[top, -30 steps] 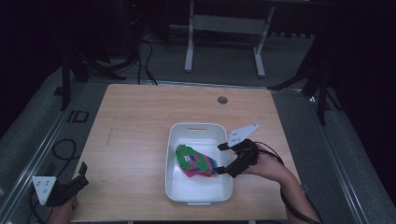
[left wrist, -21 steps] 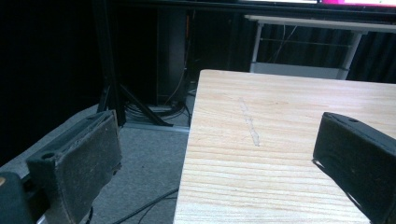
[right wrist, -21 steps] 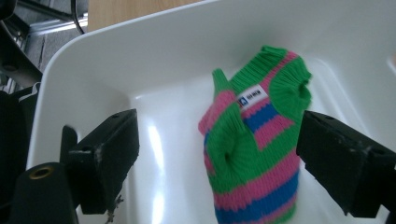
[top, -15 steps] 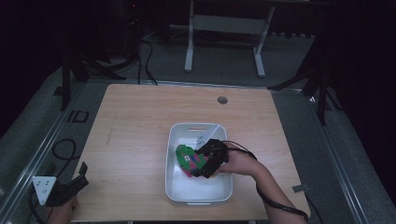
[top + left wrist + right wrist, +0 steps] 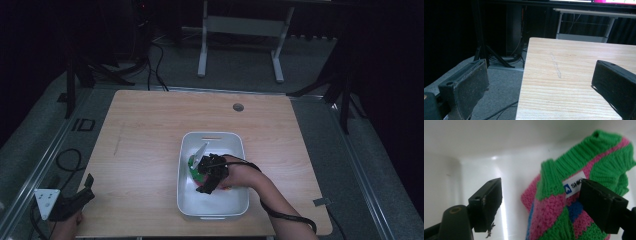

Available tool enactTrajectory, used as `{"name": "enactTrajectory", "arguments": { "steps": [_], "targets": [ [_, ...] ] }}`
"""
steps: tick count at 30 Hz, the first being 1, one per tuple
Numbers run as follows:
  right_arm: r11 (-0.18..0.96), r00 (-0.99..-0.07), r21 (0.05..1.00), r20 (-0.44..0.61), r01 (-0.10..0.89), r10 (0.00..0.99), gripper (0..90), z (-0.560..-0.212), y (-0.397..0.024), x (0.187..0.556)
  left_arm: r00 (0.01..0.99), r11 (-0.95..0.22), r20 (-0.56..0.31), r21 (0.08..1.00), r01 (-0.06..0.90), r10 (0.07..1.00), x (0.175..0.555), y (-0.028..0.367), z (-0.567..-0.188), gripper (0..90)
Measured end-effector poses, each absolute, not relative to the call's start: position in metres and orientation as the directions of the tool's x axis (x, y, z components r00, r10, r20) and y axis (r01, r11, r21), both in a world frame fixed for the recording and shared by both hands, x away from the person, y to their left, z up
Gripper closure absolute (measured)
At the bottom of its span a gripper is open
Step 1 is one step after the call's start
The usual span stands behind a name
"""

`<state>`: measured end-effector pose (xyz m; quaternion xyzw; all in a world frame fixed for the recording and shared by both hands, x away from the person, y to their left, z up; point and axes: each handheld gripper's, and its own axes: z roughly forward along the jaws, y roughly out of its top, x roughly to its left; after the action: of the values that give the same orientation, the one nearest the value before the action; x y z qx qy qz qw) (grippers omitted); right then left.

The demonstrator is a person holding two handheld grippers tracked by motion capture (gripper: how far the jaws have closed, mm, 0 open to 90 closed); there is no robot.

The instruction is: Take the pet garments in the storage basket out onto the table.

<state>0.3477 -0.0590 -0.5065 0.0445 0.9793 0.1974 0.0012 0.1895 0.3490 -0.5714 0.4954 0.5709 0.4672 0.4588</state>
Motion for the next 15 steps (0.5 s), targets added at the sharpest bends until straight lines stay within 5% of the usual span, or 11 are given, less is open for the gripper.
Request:
{"name": "enactTrajectory", "arguments": {
  "steps": [10,15],
  "targets": [
    [0.96,-0.99,0.278,-0.125,0.028,0.065,44.1,-0.5175,-0.0509,0.3413,-0.09,0.071,-0.06,0.988,0.136,0.994,0.1896,0.3487,-0.5714,1.4],
    [0.96,-0.984,0.277,-0.159,0.035,0.082,69.2,-0.5156,-0.0506,0.3399,-0.09,0.072,-0.06,0.988,0.137,0.994,0.1896,0.3488,-0.5714,1.4]
  ]
}}
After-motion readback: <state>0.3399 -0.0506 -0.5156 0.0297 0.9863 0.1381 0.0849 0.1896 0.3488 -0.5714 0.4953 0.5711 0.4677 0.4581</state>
